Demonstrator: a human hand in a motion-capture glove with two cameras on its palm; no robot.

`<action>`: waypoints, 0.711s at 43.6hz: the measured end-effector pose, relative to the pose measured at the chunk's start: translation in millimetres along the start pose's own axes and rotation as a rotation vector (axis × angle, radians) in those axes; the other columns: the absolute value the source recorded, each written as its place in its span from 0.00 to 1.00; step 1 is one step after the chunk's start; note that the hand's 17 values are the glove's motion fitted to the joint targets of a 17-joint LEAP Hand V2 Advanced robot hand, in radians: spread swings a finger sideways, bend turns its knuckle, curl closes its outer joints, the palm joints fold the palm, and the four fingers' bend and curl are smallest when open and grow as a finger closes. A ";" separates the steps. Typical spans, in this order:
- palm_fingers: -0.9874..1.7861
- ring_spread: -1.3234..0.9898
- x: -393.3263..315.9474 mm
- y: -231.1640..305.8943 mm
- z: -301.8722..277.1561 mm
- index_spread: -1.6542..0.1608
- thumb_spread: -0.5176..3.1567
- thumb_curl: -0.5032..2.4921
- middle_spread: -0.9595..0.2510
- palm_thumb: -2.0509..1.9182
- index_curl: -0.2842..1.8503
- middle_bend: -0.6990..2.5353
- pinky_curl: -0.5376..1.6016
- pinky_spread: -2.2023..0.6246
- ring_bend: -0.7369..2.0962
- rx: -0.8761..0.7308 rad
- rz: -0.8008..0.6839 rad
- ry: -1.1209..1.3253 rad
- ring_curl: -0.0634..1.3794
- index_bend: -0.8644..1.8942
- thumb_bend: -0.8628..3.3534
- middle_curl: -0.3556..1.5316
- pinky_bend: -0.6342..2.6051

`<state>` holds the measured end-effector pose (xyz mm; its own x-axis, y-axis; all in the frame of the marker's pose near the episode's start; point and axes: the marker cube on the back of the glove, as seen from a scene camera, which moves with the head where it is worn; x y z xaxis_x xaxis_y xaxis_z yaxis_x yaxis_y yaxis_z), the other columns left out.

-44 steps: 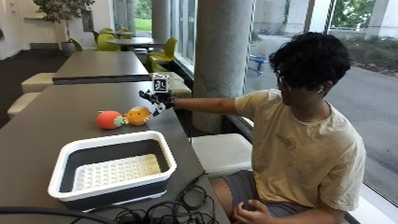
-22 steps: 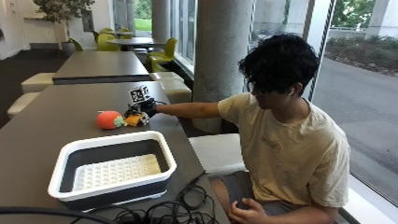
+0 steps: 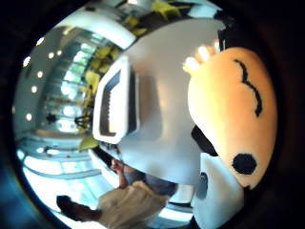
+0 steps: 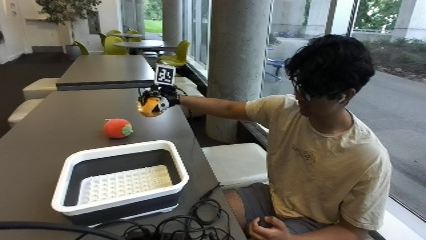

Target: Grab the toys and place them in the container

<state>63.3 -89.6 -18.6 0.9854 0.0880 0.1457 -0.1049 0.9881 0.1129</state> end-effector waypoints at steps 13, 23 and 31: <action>0.53 0.42 -120.9 -51.8 -81.9 0.73 0.48 0.37 0.64 0.66 0.25 0.30 0.43 0.68 0.52 0.143 -0.014 -0.074 0.37 0.38 0.24 0.34 0.52; 0.48 0.44 -258.4 -93.3 -101.4 0.73 0.50 0.36 0.66 0.62 0.28 0.28 0.43 0.70 0.50 0.116 -0.305 -0.189 0.36 0.39 0.22 0.34 0.52; 0.43 0.46 -308.5 -107.3 -73.1 0.73 0.51 0.35 0.70 0.62 0.28 0.27 0.43 0.72 0.48 0.045 -0.329 -0.165 0.35 0.37 0.22 0.35 0.54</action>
<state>-219.6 -213.5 -147.6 0.9328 -0.2585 0.2510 0.2042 0.9533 0.2226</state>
